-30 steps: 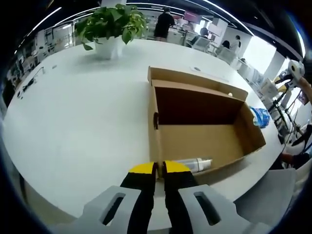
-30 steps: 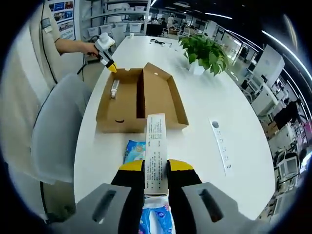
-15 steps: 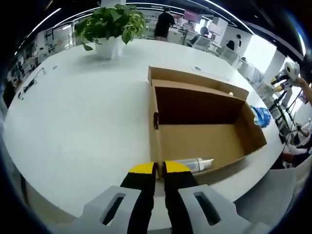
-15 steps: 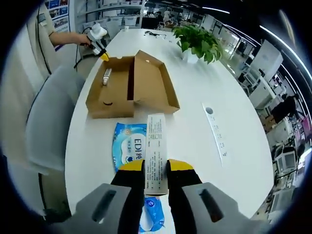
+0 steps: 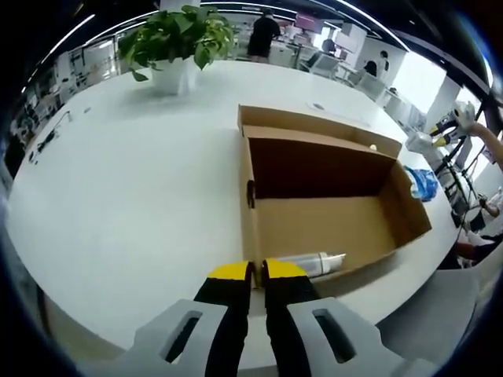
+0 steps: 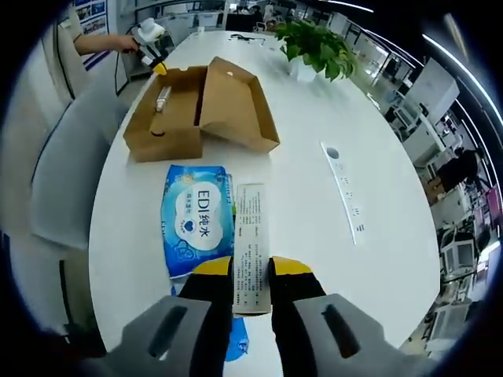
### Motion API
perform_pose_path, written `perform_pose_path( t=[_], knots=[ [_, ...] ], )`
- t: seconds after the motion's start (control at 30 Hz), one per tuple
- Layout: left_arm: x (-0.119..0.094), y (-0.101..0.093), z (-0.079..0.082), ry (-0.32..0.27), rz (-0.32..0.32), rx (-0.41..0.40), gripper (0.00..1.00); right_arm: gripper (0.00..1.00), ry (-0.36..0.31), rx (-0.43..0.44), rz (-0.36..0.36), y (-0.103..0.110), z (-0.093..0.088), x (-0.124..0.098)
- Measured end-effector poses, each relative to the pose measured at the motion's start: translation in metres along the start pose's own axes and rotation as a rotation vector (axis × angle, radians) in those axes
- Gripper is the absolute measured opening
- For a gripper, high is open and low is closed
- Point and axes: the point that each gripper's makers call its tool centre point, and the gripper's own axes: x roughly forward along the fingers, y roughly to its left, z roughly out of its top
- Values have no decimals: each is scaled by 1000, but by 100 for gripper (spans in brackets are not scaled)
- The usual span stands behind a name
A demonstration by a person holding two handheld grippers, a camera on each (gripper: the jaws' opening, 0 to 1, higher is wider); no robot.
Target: Operate the shoe box by opening the lid, removing the specified soft item, and placing it in the target area until the item is outside and the box remains undamaged.
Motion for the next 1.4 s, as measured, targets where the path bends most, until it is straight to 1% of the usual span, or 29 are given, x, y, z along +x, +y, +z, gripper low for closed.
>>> perform_pose_path(
  t=[0.07,0.17,0.37,0.5,0.6,0.73,0.83,0.9,1.03,1.17,1.2,1.23,1.27,1.4],
  knots=[
    [0,0,0,5,2,2,3,14,15,4,3,-1,-10,5],
    [1,1,0,8,8,2,3,14,56,-1,5,-3,-28,12],
    [1,2,0,8,12,-4,3,14,93,28,12,-5,-53,21],
    [1,2,0,10,12,-9,3,15,100,42,22,-4,-63,26],
    [1,2,0,14,15,-5,3,15,109,34,26,-2,-67,30],
    [1,2,1,11,19,-5,3,15,155,20,40,1,-79,38],
    [1,4,0,2,14,-25,3,14,160,19,31,0,-84,39],
    [2,3,1,5,13,-26,3,14,192,-8,33,-1,-92,40],
    [3,2,1,23,17,-5,3,15,222,-38,32,-2,-102,41],
    [3,2,1,32,17,4,3,15,267,-83,43,-1,-113,42],
    [3,2,1,33,18,5,3,15,271,-86,44,0,-115,42],
    [3,2,1,33,19,7,3,15,257,-81,41,-2,-113,41],
    [3,2,1,33,20,8,3,15,257,-75,36,-3,-113,41],
    [3,1,0,34,22,14,3,15,272,-73,30,-5,-120,38]
  ],
)
